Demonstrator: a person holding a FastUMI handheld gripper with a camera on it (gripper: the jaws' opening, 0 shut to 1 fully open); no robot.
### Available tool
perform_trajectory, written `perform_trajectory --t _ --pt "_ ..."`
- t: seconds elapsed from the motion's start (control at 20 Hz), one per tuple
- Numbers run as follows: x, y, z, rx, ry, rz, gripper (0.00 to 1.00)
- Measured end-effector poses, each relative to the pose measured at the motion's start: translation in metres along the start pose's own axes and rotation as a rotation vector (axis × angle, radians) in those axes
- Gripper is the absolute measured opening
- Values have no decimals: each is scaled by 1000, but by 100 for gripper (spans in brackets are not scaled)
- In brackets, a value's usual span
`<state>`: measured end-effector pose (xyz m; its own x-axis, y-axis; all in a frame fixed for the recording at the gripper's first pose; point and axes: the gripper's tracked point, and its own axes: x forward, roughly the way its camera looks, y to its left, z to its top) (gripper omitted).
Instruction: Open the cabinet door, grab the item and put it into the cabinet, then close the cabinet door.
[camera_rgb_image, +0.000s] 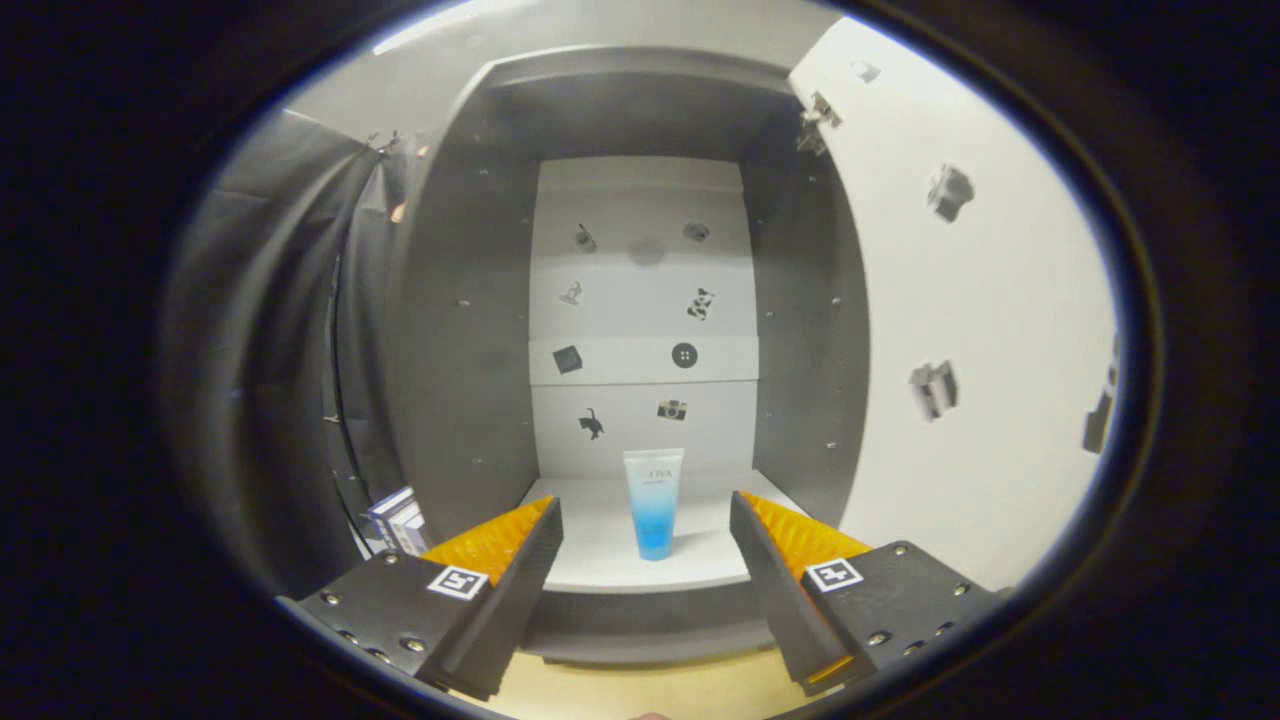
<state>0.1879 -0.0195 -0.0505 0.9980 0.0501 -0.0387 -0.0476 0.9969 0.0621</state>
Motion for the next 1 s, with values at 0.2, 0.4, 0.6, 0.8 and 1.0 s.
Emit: perform_trajectory --t 0.2,0.4,0.6,0.8,1.0 --pt "-85 -4 3 -34 -2 -26 99" --pt "-164 -18 3 -90 2 -61 99" --pt "-224 -51 17 -74 8 -100 99" --pt "-267 -116 30 -19 -6 -180 99" --pt "-291 -200 36 -8 -26 -252 99"
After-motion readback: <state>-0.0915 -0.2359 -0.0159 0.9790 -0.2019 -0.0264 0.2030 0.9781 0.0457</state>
